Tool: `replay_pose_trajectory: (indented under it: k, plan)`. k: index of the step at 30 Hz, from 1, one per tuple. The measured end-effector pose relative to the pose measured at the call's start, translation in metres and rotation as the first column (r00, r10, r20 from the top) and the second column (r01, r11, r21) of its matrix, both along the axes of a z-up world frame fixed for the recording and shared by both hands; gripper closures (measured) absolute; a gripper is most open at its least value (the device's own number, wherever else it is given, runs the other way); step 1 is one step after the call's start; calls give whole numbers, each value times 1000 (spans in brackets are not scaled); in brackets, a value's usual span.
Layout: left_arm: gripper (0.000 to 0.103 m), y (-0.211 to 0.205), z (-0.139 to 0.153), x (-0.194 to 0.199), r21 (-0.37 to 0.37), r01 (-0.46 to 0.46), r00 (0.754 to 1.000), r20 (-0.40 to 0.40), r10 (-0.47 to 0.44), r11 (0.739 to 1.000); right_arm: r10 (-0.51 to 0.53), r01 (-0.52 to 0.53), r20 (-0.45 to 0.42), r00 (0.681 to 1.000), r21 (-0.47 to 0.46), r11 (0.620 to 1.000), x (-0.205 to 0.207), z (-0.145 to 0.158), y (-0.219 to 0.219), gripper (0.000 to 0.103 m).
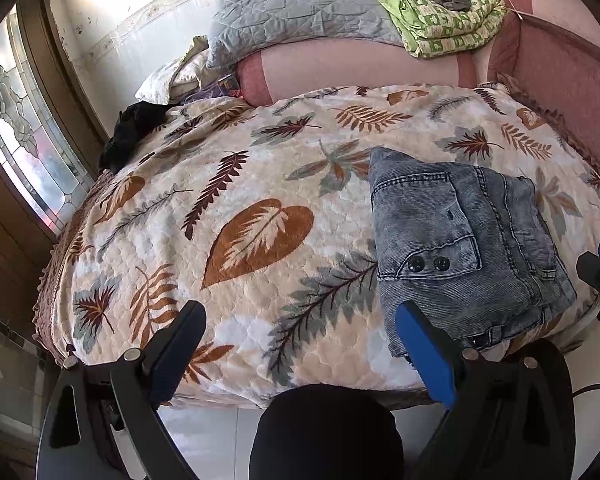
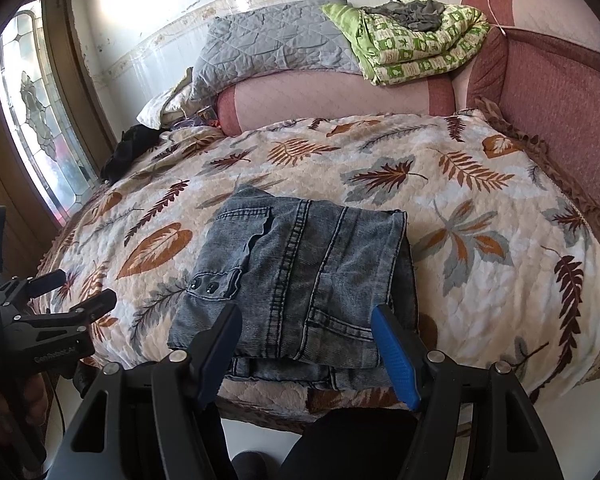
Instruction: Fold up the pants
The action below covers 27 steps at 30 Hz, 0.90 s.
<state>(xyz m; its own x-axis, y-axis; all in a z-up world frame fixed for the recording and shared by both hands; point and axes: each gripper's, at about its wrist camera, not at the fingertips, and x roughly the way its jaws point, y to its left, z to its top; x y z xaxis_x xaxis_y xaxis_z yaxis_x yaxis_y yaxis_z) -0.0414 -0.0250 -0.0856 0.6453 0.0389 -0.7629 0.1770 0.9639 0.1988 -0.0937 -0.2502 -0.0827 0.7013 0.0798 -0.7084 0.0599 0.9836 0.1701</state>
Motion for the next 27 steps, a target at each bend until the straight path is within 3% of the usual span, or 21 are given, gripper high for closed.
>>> replay_pose_trajectory:
  k: [17, 27]
  plan:
    - [7, -4, 4, -1, 4, 14, 1000, 5, -14, 1000, -33, 33, -12, 999, 33, 999, -1, 0, -12, 32]
    - [7, 12, 2, 3, -27, -10, 1000, -1, 10, 1000, 16, -16, -23, 1000, -9, 1000, 5, 1, 11, 32]
